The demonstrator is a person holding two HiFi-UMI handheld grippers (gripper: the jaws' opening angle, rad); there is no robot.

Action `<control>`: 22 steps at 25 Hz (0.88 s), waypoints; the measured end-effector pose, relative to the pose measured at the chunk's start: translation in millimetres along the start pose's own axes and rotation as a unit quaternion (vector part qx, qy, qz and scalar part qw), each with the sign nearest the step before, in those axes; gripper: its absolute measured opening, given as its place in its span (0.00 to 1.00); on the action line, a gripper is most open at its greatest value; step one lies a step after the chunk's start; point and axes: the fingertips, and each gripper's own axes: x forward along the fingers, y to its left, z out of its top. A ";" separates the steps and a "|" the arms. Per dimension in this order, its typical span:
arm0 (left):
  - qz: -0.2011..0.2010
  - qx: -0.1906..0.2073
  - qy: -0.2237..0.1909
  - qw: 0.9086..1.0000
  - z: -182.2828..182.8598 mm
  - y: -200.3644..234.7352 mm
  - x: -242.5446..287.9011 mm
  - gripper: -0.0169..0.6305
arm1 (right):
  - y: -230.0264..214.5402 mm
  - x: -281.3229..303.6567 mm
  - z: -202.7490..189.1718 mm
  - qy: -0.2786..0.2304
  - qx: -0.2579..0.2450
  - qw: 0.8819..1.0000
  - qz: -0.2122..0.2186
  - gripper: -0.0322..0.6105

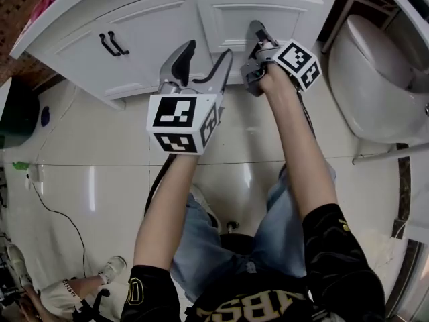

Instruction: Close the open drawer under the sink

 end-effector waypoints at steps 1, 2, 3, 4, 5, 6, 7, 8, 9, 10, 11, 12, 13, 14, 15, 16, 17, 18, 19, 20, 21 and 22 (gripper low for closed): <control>0.004 -0.006 -0.001 1.000 2.2 3.9 -1.0 0.46 | -2.9 8.4 3.7 -0.001 -0.009 1.000 0.003 0.26; 0.008 -0.012 -0.005 1.000 6.1 7.2 -2.6 0.46 | -5.1 16.4 7.5 -0.001 -0.017 1.000 0.007 0.26; 0.011 -0.016 -0.009 1.000 10.7 9.9 -5.0 0.46 | -6.8 23.5 11.0 -0.003 -0.021 1.000 0.009 0.26; 0.012 -0.017 -0.013 1.000 14.6 11.4 -7.6 0.46 | -8.3 28.5 14.1 -0.008 -0.023 1.000 0.010 0.26; 0.011 -0.014 -0.015 1.000 16.9 11.7 -10.3 0.46 | -9.5 30.6 16.9 -0.014 -0.025 1.000 0.008 0.26; 0.008 -0.008 -0.014 1.000 17.6 11.6 -13.0 0.46 | -10.0 30.7 18.9 -0.021 -0.030 0.999 0.004 0.26; 0.005 -0.002 -0.012 1.000 17.2 12.3 -15.5 0.46 | -9.3 30.4 19.9 -0.026 -0.034 0.999 0.000 0.26; 0.004 0.004 -0.009 1.000 16.5 14.5 -17.8 0.46 | -7.5 31.1 19.9 -0.028 -0.038 0.999 -0.002 0.26; 0.004 0.009 -0.006 1.000 15.4 17.9 -20.0 0.46 | -5.1 32.3 19.1 -0.024 -0.040 0.999 -0.001 0.26; 0.005 0.014 -0.003 1.000 13.9 21.7 -21.9 0.46 | -2.8 32.5 17.5 -0.015 -0.040 0.999 0.001 0.26; 0.007 0.018 0.000 1.000 12.1 25.0 -23.3 0.46 | -1.3 30.4 16.0 -0.004 -0.041 0.999 0.001 0.26; 0.008 0.022 0.002 1.000 10.0 27.0 -23.8 0.46 | -1.0 24.8 16.4 0.007 -0.043 0.999 -0.002 0.26; 0.008 0.024 0.004 1.000 7.7 27.2 -23.1 0.46 | -2.3 15.5 20.7 0.011 -0.047 0.999 -0.009 0.25; 0.005 0.025 0.006 1.000 5.1 26.1 -21.5 0.46 | -4.7 3.0 29.2 0.008 -0.054 0.998 -0.019 0.25; 0.001 0.025 0.008 1.000 2.8 24.3 -19.5 0.46 | -7.1 -10.9 39.9 0.000 -0.063 0.998 -0.030 0.25; -0.003 0.023 0.010 1.000 1.2 22.4 -17.5 0.46 | -7.8 -25.0 50.5 -0.008 -0.075 0.996 -0.040 0.25; -0.006 0.022 0.010 1.000 0.4 20.4 -15.9 0.46 | -5.5 -38.3 59.4 -0.015 -0.088 0.995 -0.047 0.25; -0.008 0.020 0.011 1.000 0.3 18.1 -14.9 0.46 | 0.4 -50.5 65.8 -0.019 -0.101 0.994 -0.047 0.25; -0.009 0.018 0.010 1.000 0.6 14.9 -14.5 0.46 | 9.4 -61.9 70.0 -0.020 -0.113 0.992 -0.042 0.25; -0.010 0.014 0.007 1.000 1.8 10.7 -14.4 0.46 | 20.1 -72.7 73.3 -0.019 -0.127 0.991 -0.034 0.25; -0.011 0.007 0.003 1.000 4.3 5.2 -14.4 0.46 | 31.0 -84.0 77.6 -0.019 -0.144 0.989 -0.027 0.25; -0.014 -0.002 -0.005 1.000 8.2 -1.7 -14.1 0.46 | 40.5 -96.9 84.5 -0.023 -0.167 0.985 -0.027 0.25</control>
